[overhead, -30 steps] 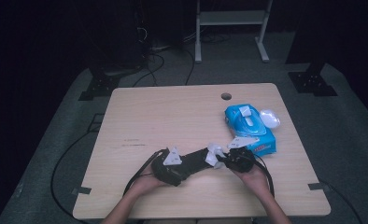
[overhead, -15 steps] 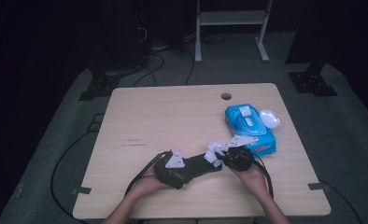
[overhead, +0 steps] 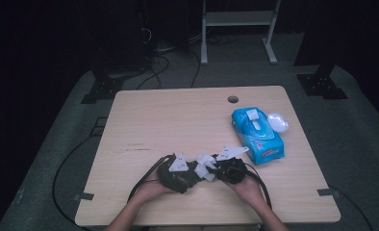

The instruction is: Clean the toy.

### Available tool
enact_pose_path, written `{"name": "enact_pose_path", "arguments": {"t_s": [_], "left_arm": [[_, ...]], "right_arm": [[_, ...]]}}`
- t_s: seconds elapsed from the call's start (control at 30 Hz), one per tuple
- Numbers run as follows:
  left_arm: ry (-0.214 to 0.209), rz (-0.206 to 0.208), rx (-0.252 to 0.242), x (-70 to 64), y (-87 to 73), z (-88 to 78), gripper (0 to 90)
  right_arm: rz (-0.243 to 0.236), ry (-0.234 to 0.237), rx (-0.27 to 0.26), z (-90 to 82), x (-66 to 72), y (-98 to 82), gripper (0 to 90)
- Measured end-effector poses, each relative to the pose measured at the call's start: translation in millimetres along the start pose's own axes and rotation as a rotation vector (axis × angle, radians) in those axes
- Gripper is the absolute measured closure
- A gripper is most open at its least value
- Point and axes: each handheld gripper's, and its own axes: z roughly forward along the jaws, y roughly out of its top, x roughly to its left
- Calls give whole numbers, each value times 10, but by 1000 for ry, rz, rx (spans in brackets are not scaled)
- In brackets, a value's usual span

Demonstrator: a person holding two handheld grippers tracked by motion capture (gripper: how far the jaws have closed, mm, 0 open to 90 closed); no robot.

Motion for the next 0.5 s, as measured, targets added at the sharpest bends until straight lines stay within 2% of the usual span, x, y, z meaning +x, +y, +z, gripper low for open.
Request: {"name": "enact_pose_path", "arguments": {"t_s": [0.03, 0.13, 0.23, 0.3, 0.5], "left_arm": [[-2, -6, 1, 11, -4, -5, 237], [-13, -22, -4, 35, -8, -8, 236], [-26, -50, -2, 61, -10, -19, 233], [-38, -82, -4, 88, -17, -46, 212], [-105, -207, -57, 183, -41, -112, 200]], "right_arm": [[4, -14, 4, -25, -41, -13, 837], [39, -7, 32, -114, -149, -72, 837], [25, -12, 42, -110, -147, -72, 837], [18, -5, 51, -95, -134, -58, 837], [7, 13, 49, -105, -119, -82, 836]]}}
